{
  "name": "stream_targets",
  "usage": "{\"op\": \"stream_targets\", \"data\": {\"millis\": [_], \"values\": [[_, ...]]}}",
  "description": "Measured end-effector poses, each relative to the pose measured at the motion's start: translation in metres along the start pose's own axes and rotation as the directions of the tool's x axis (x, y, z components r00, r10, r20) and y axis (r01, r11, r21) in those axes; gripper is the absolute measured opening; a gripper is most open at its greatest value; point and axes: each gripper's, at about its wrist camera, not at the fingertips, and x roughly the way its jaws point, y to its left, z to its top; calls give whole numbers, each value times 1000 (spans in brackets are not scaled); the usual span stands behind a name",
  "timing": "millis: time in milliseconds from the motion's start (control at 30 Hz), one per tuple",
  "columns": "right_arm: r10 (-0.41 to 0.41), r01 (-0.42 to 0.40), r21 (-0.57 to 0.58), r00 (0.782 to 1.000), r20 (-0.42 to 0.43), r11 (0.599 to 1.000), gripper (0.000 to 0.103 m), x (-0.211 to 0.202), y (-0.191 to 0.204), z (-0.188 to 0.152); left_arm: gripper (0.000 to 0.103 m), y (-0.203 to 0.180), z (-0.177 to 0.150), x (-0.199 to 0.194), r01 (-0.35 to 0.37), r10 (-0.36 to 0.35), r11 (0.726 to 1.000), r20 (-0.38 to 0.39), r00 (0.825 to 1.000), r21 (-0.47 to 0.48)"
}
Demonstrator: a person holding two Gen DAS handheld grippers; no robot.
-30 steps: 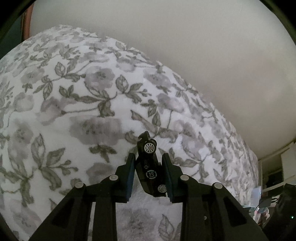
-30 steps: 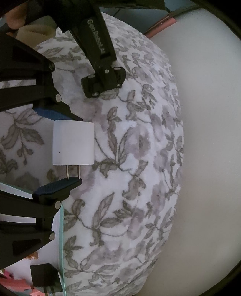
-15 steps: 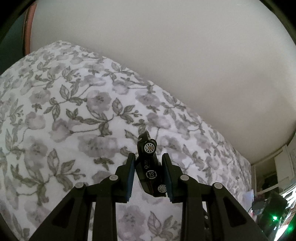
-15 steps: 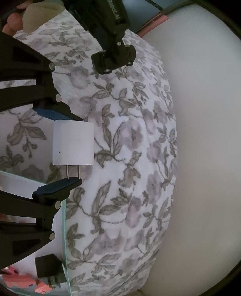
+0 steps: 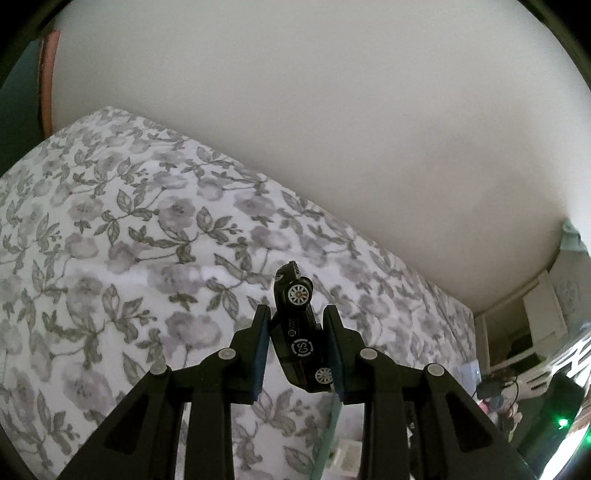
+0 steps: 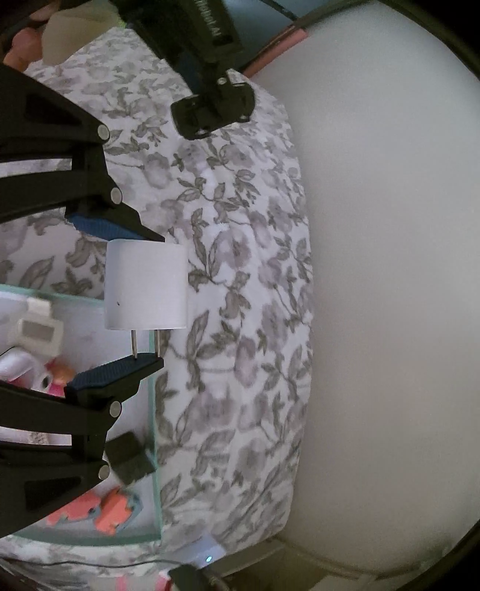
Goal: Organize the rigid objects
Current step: 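Carry the toy car and white charger over the tray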
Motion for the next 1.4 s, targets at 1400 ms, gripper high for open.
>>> {"op": "stream_targets", "data": {"millis": [1400], "values": [[-121,136,252,990,-77,958,61,-84,-132,-113,30,-116,-187,-15,80,26,904,-242,970,419]]}}
